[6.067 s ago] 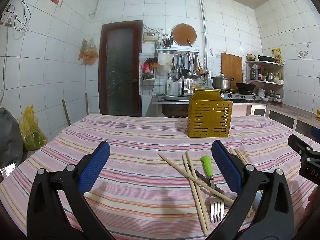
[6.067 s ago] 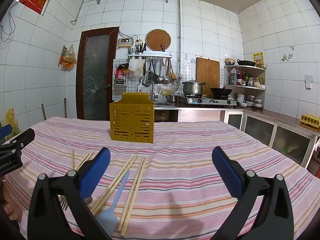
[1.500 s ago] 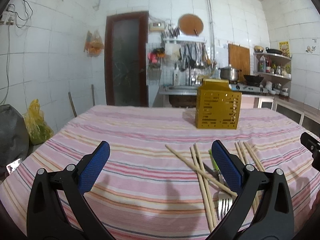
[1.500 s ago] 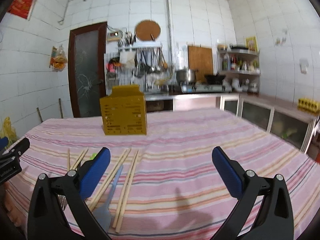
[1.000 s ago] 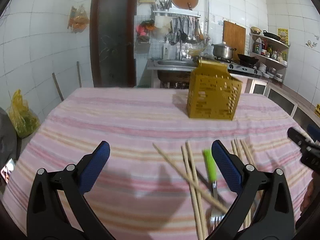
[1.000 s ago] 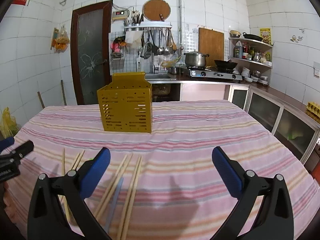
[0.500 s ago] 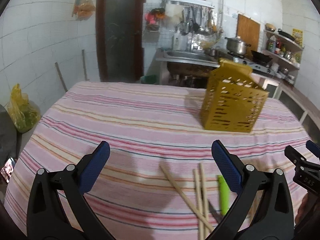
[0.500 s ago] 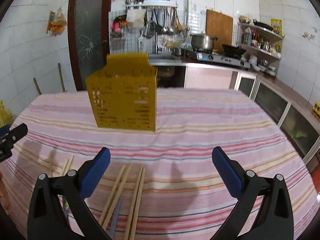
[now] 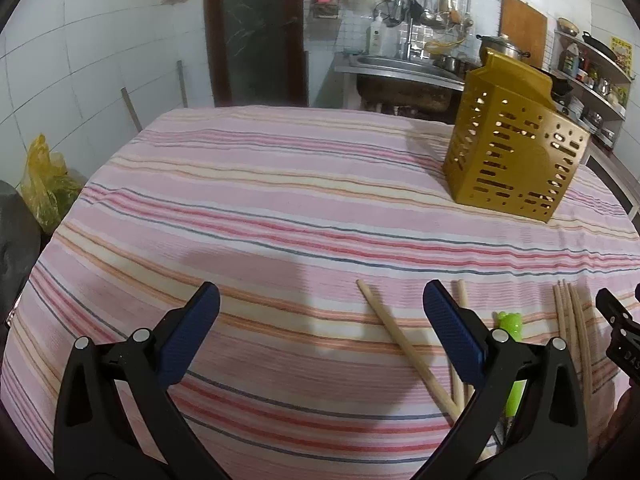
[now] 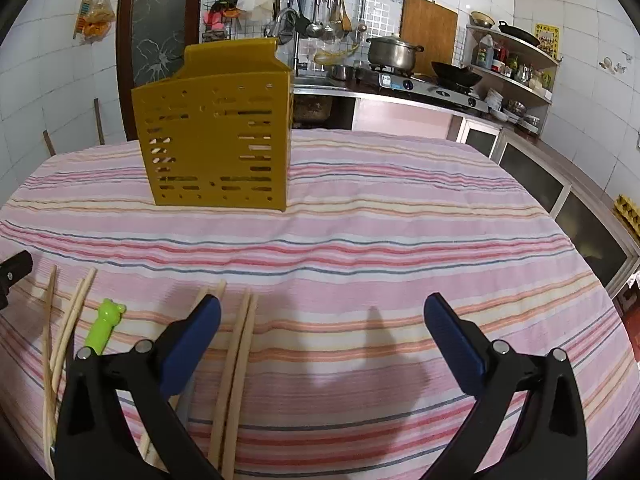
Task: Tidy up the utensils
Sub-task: 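Move the right tool toward the wooden chopsticks while the left tool approaches another chopstick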
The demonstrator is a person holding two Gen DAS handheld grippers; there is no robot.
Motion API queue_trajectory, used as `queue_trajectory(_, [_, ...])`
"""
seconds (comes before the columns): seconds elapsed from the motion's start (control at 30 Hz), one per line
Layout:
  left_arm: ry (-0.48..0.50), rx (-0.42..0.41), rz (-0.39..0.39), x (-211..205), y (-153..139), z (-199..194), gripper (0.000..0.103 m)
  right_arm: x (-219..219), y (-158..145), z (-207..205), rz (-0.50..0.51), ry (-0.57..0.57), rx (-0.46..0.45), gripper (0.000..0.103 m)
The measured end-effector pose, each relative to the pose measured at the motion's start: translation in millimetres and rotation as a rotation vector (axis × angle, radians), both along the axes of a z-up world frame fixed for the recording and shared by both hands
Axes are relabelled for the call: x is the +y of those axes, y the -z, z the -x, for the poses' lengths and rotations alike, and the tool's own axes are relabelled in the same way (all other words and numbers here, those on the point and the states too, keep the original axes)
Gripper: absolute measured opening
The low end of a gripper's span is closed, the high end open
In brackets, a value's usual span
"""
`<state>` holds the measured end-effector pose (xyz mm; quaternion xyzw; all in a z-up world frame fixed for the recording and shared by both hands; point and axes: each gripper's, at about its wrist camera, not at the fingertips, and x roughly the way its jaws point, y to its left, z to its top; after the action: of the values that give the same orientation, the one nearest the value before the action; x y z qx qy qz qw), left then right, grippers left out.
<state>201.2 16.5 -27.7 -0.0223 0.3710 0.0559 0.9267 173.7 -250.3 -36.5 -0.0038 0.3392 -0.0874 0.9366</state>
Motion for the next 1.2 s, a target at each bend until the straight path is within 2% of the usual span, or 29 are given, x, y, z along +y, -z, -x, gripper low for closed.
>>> queue_trajectory(0.13, [-0.007, 0.024, -0.028, 0.8, 8.9, -5.0, 0.098, -1.4, 5.4, -5.4, -0.001, 0.006, 0.034, 0.099])
queue_trajectory(0.33, [0.002, 0.075, -0.028, -0.2, 22.5, -13.5, 0.098, -7.6, 9.5, -8.8, -0.026, 0.023, 0.060, 0.099])
queue_trajectory(0.57, [0.019, 0.069, -0.051, -6.6, 23.1, -13.0, 0.098, -9.5, 17.2, -15.3, -0.028, 0.031, 0.124, 0.099])
queue_trajectory(0.8, [0.021, 0.085, -0.046, -7.1, 25.2, -13.6, 0.098, -4.8, 22.1, -17.8, -0.016, 0.013, 0.154, 0.099])
queue_trajectory(1.07, [0.018, 0.137, -0.042, -10.6, 34.5, -26.2, 0.098, -7.7, 25.1, -17.3, -0.051, -0.006, 0.170, 0.099])
queue_trajectory(1.2, [-0.016, 0.152, -0.014, -6.2, 37.1, -30.7, 0.091, -6.2, 24.7, -16.1, -0.050, -0.014, 0.168, 0.099])
